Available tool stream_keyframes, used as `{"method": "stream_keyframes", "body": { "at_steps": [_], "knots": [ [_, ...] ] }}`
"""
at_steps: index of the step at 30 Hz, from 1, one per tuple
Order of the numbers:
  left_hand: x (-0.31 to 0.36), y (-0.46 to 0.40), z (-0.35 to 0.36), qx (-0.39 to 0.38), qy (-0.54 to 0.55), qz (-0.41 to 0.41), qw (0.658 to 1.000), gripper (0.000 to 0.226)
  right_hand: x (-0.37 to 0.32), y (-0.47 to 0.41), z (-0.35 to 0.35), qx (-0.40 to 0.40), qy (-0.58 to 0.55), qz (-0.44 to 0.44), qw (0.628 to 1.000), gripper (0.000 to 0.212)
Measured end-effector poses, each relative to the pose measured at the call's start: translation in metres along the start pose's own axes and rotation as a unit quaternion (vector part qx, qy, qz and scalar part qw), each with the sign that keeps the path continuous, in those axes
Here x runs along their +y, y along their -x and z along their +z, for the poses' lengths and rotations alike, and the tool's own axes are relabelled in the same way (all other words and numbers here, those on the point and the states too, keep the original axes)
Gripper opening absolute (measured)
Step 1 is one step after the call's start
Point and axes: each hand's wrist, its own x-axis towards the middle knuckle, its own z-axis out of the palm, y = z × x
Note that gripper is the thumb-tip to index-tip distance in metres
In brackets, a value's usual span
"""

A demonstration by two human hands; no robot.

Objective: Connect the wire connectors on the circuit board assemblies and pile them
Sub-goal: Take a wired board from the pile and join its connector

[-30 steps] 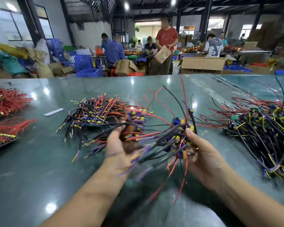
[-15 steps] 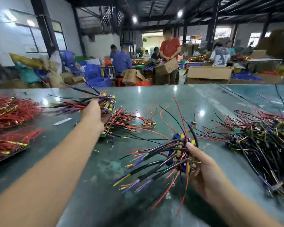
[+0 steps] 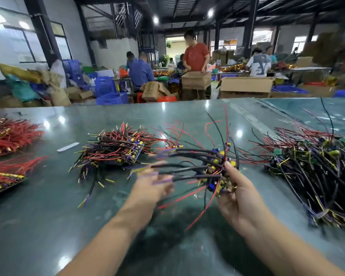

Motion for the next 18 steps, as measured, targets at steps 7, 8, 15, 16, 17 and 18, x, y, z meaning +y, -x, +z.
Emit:
{"method": "stream_keyframes", "body": {
  "at_steps": [7, 8, 15, 16, 17, 18],
  "knots": [
    [-0.014, 0.001, 0.005, -0.171, -0.172, 0.017, 0.97, 0.023, -0.008, 0.001, 0.009, 0.035, -0.117, -0.011, 0.992, 0.02],
    [-0.014, 0.001, 0.005, -0.183, -0.18, 0.023, 0.966, 0.024, -0.009, 0.001, 0.01, 0.032, -0.135, -0.011, 0.99, 0.019],
    [-0.018, 0.017, 0.027, -0.239, -0.135, 0.152, 0.949, 0.075, 0.012, 0.002, 0.016, 0.002, -0.12, 0.025, 0.992, 0.025],
    [-0.017, 0.018, 0.03, -0.216, -0.098, 0.162, 0.958, 0.064, 0.015, 0.002, 0.016, -0.004, -0.108, 0.024, 0.994, 0.023],
    [-0.016, 0.017, 0.031, -0.19, -0.064, 0.168, 0.965, 0.052, 0.018, 0.002, 0.016, -0.013, -0.095, 0.015, 0.995, 0.022],
    [-0.016, 0.014, 0.031, -0.165, -0.026, 0.164, 0.972, 0.039, 0.021, 0.003, 0.016, -0.024, -0.077, 0.004, 0.997, 0.019]
  ]
}}
